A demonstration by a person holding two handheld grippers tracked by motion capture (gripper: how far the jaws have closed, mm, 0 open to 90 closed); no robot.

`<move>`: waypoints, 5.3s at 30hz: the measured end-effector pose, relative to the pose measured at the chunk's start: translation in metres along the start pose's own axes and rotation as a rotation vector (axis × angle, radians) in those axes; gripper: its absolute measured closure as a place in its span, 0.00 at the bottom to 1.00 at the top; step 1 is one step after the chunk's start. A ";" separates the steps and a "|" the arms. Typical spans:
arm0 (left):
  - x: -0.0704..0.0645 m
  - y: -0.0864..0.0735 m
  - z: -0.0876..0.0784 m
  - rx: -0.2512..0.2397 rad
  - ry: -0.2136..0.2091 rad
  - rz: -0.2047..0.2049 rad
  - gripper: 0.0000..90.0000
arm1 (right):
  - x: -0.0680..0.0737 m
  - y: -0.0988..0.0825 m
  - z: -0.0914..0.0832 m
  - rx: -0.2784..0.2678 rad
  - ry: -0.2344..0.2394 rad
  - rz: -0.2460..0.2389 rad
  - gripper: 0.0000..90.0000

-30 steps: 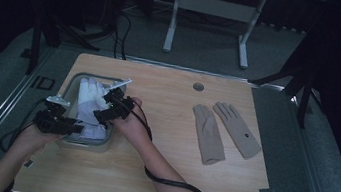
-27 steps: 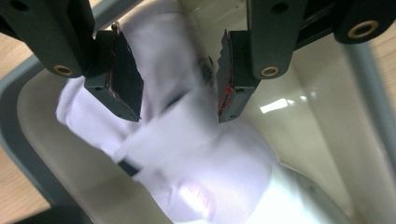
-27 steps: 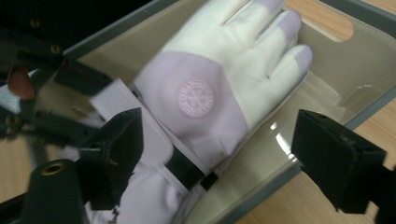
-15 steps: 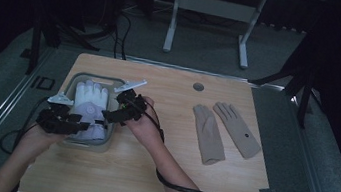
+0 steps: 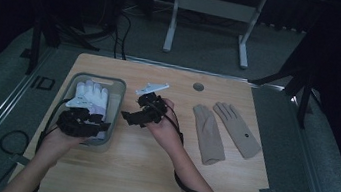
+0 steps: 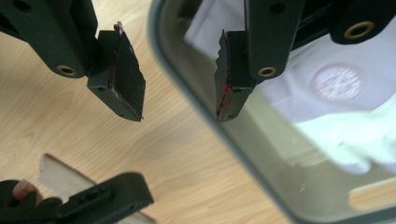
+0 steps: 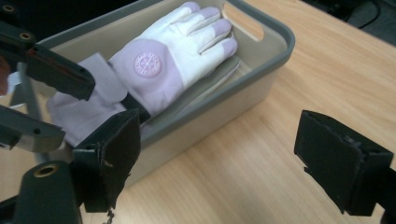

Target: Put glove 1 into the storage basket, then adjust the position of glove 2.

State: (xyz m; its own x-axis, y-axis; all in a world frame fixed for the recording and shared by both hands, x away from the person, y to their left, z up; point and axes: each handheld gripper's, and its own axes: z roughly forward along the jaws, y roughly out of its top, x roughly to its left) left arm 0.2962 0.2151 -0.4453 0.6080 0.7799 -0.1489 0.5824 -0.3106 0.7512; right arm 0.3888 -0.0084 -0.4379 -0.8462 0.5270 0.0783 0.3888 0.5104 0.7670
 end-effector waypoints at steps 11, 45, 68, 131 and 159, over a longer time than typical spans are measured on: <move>-0.029 0.005 0.022 -0.035 -0.070 0.048 0.59 | -0.017 -0.023 -0.025 -0.002 0.011 0.044 0.15; -0.080 -0.028 0.083 -0.173 -0.180 0.156 0.16 | -0.049 -0.120 -0.076 -0.027 -0.058 0.009 0.15; -0.083 -0.060 0.097 -0.195 -0.158 0.253 0.16 | -0.066 -0.170 -0.094 -0.057 -0.049 0.135 0.15; -0.084 -0.059 0.101 -0.221 -0.181 0.234 0.16 | -0.149 -0.193 -0.085 0.048 -0.379 0.299 0.90; -0.082 -0.061 0.102 -0.243 -0.161 0.216 0.16 | -0.063 -0.158 -0.061 -0.076 -0.450 0.520 0.90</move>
State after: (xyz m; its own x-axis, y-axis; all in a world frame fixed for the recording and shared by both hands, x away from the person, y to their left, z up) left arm 0.2656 0.1144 -0.5447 0.7913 0.6089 -0.0549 0.2976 -0.3052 0.9046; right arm 0.3586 -0.1639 -0.5258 -0.3169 0.9295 0.1887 0.6628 0.0747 0.7450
